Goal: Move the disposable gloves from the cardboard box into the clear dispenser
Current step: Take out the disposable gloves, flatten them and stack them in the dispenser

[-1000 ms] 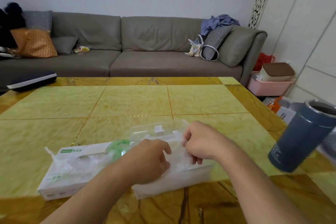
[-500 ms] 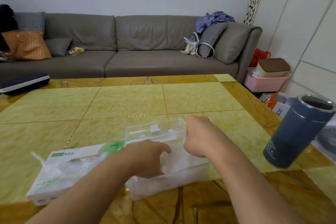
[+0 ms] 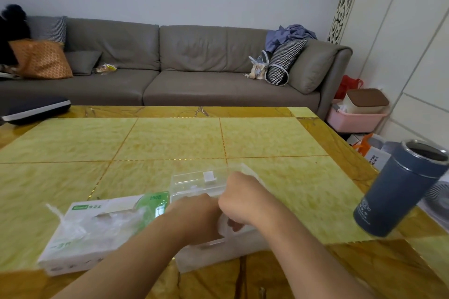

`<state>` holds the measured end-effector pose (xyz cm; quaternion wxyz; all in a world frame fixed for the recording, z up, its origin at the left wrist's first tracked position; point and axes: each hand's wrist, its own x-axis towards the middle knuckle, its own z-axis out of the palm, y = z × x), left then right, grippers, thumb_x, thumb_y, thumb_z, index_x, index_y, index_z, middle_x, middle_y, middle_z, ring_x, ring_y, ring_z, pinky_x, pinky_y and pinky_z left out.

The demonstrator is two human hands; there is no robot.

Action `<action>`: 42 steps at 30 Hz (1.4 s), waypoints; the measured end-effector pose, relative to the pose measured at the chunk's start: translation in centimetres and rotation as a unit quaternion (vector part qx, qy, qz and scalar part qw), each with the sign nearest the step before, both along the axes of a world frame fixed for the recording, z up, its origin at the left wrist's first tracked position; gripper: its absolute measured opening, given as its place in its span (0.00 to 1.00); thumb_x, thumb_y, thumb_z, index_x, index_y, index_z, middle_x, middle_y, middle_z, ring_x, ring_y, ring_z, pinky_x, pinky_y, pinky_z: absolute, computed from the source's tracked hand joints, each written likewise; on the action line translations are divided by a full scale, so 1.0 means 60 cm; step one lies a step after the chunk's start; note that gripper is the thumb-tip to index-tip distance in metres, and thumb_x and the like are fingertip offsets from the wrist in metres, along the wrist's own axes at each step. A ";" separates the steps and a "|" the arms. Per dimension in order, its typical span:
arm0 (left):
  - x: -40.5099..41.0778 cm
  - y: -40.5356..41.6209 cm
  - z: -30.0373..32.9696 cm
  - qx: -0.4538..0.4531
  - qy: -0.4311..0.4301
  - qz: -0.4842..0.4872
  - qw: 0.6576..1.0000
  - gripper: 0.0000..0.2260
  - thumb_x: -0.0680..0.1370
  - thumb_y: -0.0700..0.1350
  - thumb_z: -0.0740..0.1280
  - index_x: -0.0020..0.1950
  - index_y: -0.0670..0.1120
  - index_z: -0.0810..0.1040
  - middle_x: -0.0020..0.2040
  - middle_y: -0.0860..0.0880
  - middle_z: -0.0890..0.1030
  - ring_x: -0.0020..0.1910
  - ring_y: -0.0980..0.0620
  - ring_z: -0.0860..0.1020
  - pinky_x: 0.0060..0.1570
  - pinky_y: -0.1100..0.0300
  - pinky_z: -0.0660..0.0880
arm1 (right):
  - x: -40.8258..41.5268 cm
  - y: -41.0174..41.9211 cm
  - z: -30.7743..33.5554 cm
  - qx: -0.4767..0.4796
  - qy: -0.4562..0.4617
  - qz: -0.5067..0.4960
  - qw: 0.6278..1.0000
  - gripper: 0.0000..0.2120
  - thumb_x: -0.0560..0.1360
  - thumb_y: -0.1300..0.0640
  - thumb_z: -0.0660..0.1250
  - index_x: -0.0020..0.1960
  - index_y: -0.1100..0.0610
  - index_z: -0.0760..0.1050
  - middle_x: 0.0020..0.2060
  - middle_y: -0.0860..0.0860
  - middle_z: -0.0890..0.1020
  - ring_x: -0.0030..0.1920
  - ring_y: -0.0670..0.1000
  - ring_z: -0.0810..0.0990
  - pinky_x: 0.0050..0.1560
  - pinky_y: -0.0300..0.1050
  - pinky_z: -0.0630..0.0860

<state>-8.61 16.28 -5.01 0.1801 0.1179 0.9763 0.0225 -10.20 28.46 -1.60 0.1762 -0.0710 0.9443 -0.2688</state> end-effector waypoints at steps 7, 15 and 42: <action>-0.015 -0.022 -0.002 0.114 -0.038 0.023 0.992 0.16 0.77 0.52 0.69 0.65 0.59 0.76 0.56 0.55 0.83 0.54 0.52 0.80 0.55 0.52 0.79 | -0.007 0.008 -0.011 0.177 -0.051 0.076 0.980 0.04 0.80 0.61 0.63 0.48 0.56 0.76 0.36 0.52 0.75 0.44 0.56 0.77 0.43 0.46 0.73; -0.001 -0.001 0.003 0.093 -0.055 0.070 0.992 0.15 0.79 0.51 0.71 0.64 0.48 0.81 0.57 0.48 0.83 0.49 0.49 0.81 0.43 0.61 0.76 | -0.011 -0.004 -0.013 0.252 -0.092 0.123 0.956 0.14 0.80 0.60 0.68 0.38 0.54 0.69 0.37 0.51 0.74 0.47 0.55 0.77 0.48 0.48 0.74; 0.141 -0.226 0.056 0.259 0.203 0.158 0.931 0.09 0.78 0.60 0.69 0.57 0.63 0.76 0.48 0.65 0.79 0.49 0.67 0.78 0.52 0.62 0.80 | 0.057 -0.055 0.013 0.110 0.267 0.004 0.957 0.15 0.75 0.64 0.62 0.53 0.48 0.80 0.45 0.45 0.82 0.45 0.50 0.81 0.47 0.51 0.83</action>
